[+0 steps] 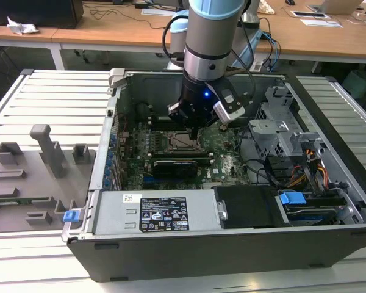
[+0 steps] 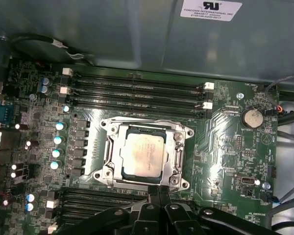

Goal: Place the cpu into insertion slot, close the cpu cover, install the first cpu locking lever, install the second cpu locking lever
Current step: 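Install the second cpu locking lever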

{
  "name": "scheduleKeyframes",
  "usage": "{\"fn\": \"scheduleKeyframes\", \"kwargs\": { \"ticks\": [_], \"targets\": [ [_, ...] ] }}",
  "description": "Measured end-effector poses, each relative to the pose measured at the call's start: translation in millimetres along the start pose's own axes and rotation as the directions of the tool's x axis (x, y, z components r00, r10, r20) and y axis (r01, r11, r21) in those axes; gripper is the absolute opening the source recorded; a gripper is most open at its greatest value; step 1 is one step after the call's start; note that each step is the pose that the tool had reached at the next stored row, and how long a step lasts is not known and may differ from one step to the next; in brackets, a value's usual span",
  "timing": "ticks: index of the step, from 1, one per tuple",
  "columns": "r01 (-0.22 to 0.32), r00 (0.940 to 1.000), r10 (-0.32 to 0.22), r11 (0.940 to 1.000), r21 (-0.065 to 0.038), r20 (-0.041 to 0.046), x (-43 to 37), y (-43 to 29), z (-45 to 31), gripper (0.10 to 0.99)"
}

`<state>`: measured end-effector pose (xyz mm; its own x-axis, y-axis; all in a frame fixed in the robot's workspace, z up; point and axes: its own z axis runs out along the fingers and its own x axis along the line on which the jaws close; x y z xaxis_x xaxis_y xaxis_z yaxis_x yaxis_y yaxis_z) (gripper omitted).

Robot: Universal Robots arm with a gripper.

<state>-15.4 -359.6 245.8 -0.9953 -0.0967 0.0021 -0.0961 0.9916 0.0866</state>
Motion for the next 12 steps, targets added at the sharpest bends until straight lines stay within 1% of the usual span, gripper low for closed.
{"fn": "scheduleKeyframes", "kwargs": {
  "ticks": [2, 3, 4, 5, 6, 7, 12],
  "targets": [
    [0.0, 1.0, 0.0, 0.9999, -0.015, -0.0053, 0.4, -4.4, 0.1, 0.106],
    [0.0, 1.0, 0.0, 0.9998, -0.022, -0.0053, 0.7, -7.0, 0.2, 0.106],
    [0.0, 1.0, 0.0, 0.9994, -0.035, -0.0039, 1.1, -11.3, 0.4, 0.106],
    [0.0, 1.0, 0.0, 0.9992, -0.041, -0.0034, 1.7, -13.2, 0.5, 0.106],
    [0.0, 1.0, 0.0, 0.9987, -0.051, -0.0025, 4.0, -15.2, 0.7, 0.106],
    [0.0, 1.0, 0.0, 0.9985, -0.054, -0.0021, 5.8, -16.0, 0.8, 0.106],
    [0.0, 1.0, 0.0, 0.9985, -0.055, -0.0021, 7.7, -17.0, 0.8, 0.106]
  ]
}}
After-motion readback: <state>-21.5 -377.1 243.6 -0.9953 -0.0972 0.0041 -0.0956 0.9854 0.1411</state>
